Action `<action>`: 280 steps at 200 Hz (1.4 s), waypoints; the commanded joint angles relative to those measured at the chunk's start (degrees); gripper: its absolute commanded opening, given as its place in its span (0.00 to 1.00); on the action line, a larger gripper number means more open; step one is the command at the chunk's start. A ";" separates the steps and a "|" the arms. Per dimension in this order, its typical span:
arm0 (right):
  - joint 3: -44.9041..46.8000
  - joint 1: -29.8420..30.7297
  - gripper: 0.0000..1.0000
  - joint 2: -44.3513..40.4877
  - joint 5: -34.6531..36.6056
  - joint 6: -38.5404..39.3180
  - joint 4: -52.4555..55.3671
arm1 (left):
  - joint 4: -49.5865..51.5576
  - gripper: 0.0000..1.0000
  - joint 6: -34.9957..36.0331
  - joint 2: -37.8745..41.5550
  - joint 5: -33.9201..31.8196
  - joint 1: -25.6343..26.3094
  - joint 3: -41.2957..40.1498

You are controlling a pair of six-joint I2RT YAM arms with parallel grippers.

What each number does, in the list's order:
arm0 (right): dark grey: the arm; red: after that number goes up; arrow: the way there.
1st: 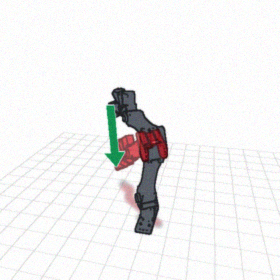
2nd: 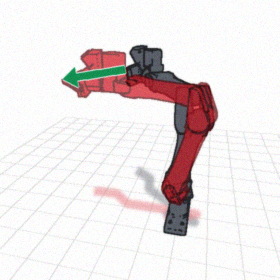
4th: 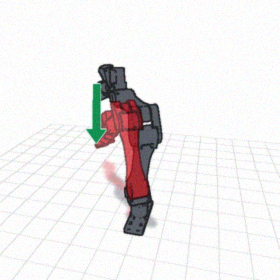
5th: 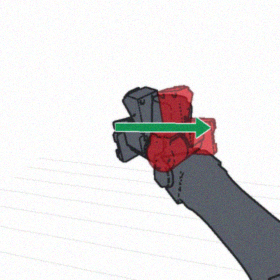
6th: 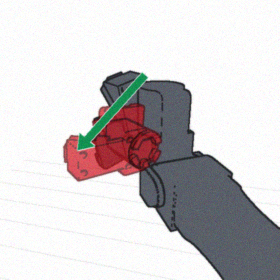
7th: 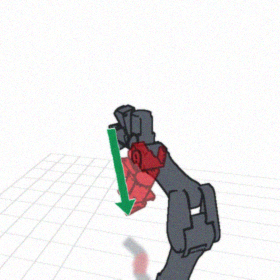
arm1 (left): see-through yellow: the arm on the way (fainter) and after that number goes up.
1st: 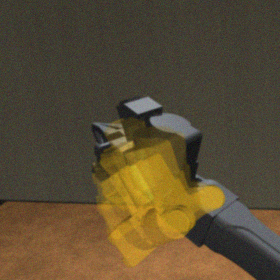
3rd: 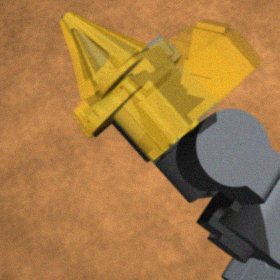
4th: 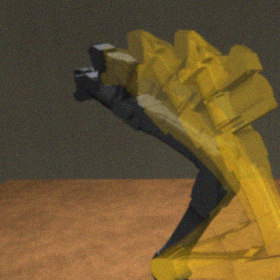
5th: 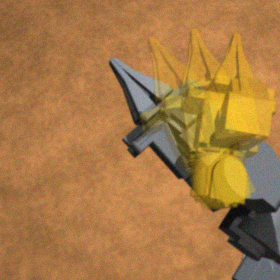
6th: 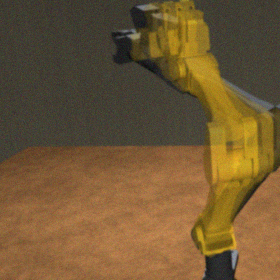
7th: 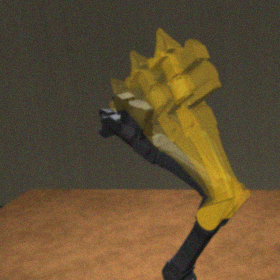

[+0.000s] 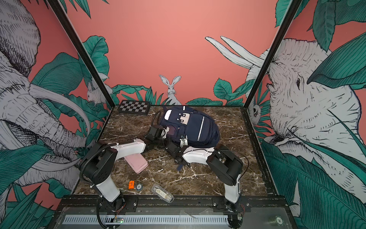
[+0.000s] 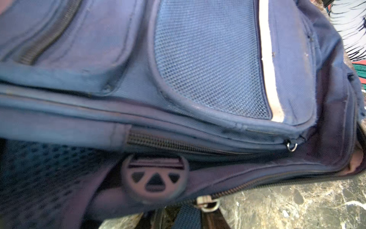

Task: Pack books, pencil case, and school supplies into a backpack
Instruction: Zip the student bag at the top-center of the table.

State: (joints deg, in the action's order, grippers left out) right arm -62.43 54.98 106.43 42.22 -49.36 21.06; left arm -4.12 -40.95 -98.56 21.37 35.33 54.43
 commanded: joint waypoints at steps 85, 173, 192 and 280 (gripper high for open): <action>1.54 -0.78 0.27 -2.99 4.94 -2.30 -5.12 | -2.09 0.00 -0.69 1.62 4.47 0.80 2.92; 6.17 -0.90 0.02 -9.68 4.36 -1.80 -1.54 | 0.51 0.00 2.08 1.97 2.79 -0.97 4.93; 7.06 -1.39 0.00 -12.50 0.54 1.67 -1.32 | 0.91 0.00 2.78 1.97 3.20 -2.55 5.08; 11.32 -10.84 0.00 -19.03 -30.90 9.46 -5.40 | 2.45 0.00 4.91 2.24 3.77 -6.16 3.75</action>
State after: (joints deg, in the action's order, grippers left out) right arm -51.46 45.58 87.72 20.23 -42.13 15.68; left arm -0.25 -37.60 -98.56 25.08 30.13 57.36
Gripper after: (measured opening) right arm 0.078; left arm 0.054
